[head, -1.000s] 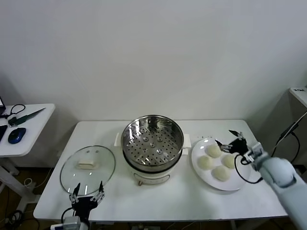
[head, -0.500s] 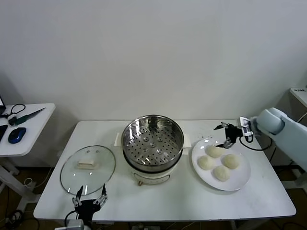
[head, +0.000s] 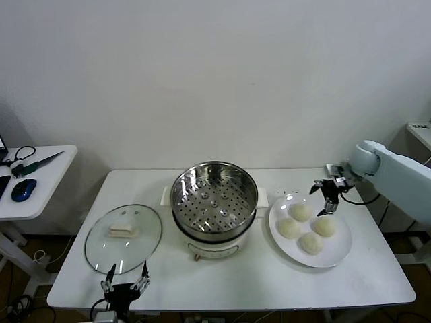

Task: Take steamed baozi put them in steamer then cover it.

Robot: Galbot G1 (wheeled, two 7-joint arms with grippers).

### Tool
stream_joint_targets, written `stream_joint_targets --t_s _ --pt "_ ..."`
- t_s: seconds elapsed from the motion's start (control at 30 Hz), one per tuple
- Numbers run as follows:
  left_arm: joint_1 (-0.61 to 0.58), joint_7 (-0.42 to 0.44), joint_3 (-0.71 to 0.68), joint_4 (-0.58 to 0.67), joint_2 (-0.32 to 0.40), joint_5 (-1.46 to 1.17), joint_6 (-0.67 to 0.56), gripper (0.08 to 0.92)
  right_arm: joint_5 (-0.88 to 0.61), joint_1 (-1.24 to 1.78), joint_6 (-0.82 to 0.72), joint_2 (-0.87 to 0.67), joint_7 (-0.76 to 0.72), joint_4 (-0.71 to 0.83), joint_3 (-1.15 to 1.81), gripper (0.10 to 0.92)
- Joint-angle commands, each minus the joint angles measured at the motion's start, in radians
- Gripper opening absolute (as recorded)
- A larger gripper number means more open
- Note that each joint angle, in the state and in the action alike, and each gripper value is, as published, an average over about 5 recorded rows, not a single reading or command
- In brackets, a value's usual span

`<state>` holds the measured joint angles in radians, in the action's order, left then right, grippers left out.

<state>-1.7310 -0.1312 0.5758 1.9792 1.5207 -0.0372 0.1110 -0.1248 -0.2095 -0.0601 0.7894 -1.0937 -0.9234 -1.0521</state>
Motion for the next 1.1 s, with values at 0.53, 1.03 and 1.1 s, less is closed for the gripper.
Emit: stream_joint_targets --t_s 0.53,1.03,1.1 --pt "-0.014 -0.014 0.003 -0.006 0.004 0.0 -0.013 0.823 0.096 0.095 -0.068 0.176 0.05 0.193 0.053 0.727" --pt "-0.026 -0.024 -0.006 0.004 0.009 0.009 -0.018 0.823 -0.056 -0.259 0.047 0.072 0.004 -0.037 -0.244 0.569" --pt "-0.026 -0.025 -0.011 0.006 0.012 0.014 -0.017 0.823 -0.111 -0.415 0.126 0.064 -0.001 -0.103 -0.37 0.568"
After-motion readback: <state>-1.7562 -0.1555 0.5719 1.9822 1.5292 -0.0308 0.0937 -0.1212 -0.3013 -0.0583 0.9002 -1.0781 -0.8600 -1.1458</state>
